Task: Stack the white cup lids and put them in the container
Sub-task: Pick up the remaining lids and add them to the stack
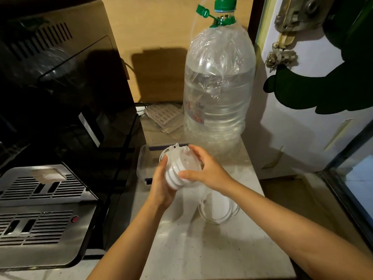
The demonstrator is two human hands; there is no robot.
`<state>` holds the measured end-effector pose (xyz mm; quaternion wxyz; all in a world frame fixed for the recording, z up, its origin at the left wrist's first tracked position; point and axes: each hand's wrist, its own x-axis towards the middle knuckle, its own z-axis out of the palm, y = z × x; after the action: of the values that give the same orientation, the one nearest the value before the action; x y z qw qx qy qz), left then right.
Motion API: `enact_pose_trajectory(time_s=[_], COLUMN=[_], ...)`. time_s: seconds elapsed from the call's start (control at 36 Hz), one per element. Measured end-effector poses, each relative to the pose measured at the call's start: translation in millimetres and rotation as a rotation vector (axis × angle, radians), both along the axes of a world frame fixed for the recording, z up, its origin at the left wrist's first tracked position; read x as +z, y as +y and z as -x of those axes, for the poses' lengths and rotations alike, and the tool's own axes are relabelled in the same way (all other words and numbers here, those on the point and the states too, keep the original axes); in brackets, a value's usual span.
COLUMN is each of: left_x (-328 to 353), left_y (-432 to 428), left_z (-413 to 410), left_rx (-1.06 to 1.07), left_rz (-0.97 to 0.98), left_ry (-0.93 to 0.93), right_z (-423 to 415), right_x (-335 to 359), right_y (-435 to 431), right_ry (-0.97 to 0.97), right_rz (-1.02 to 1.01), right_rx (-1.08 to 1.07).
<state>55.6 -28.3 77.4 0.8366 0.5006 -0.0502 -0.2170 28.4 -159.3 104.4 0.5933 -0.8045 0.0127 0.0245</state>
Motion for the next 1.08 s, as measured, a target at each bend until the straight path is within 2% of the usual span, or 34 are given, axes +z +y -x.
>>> enact_pose_trajectory(time_s=[0.22,0.69,0.86,0.97,1.08], left_x=[1.2,-3.9,-7.5,-8.3,-8.8], left_y=[-5.3,-16.7,-11.6,-9.3,-10.8], left_z=[-4.8,-10.5,-11.8,-12.5,-12.3], left_rx=[0.000,-0.014,0.006,0.014,0.067], left_rz=[0.010,-0.044,-0.071,-0.103,-0.116], left_ry=[0.030,0.047,0.019,0.033,0.089], right_z=[-3.9,-6.9,-13.3,-12.9,-7.3], right_x=[-1.3,-11.6,-11.4,-17.0,-37.7], right_y=[8.2,0.7,-3.5,-19.7,-40.1], right_ry=[0.007,0.035,0.059,0.080,0.173], right_rz=[-0.047,0.050,0.082,0.191,0.457], right_rx=[0.033,-0.007,0.070,0.126,0.169])
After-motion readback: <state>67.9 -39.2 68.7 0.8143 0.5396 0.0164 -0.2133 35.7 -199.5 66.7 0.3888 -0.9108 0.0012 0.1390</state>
